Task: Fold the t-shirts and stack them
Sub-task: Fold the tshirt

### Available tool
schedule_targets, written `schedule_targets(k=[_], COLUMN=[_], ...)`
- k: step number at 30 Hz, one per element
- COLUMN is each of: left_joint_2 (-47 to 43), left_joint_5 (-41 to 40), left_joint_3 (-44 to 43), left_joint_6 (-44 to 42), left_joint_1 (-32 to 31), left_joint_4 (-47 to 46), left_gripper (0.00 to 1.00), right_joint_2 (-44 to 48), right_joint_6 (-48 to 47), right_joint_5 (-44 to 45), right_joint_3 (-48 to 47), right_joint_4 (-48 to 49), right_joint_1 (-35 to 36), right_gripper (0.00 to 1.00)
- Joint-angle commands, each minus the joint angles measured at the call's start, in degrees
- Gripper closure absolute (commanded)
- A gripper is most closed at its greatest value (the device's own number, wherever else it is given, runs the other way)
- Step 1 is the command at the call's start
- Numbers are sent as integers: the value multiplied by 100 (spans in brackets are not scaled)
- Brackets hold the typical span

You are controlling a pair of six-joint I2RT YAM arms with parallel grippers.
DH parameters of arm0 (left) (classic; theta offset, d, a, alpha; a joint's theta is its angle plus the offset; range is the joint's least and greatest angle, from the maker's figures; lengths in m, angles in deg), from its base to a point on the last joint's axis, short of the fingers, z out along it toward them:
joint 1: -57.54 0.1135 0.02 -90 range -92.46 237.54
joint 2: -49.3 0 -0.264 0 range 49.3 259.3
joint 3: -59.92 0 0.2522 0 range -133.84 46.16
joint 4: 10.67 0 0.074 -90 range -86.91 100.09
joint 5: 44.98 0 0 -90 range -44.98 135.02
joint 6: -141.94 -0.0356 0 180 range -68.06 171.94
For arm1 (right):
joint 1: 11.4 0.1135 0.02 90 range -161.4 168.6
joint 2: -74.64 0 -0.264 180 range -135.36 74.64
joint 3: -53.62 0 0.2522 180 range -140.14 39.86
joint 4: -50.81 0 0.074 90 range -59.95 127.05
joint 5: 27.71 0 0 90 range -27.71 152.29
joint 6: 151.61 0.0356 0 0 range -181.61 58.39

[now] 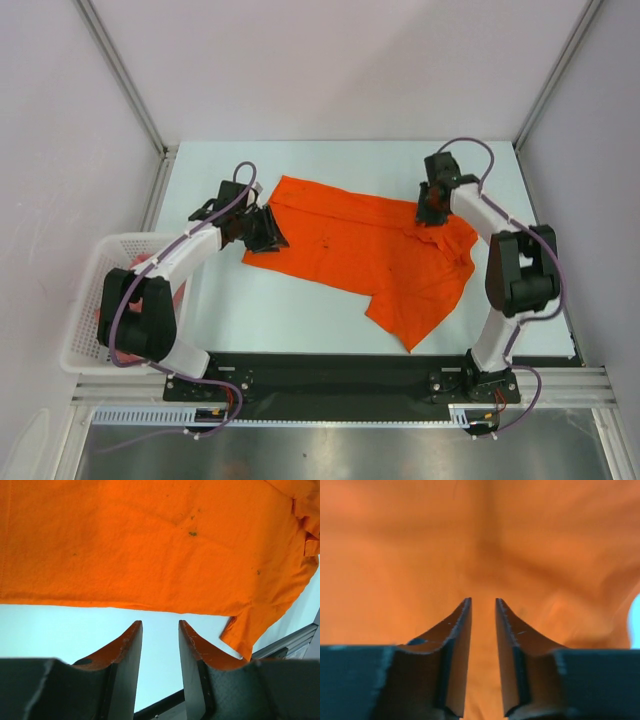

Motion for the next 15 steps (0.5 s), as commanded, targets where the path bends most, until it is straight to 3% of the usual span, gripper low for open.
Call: schedule_targets(k=[1, 7, 15], left_joint_2=[-226, -173, -463], left_joint_5=[115, 334, 396], left_joint_3=[60, 77, 191], left_joint_6=[-136, -75, -48], left_joint_1=[-2, -2, -2], left_joint_4=[-76, -138, -103], left_gripper=[60, 60, 59], right_joint_2=[921, 1142, 360], right_joint_6=[-86, 301, 319], right_joint_5=[-143, -29, 312], right_joint_3=[796, 2055, 1652], right_joint_4=[158, 1133, 1433], right_joint_1=[261, 340, 297], right_gripper=[71, 78, 76])
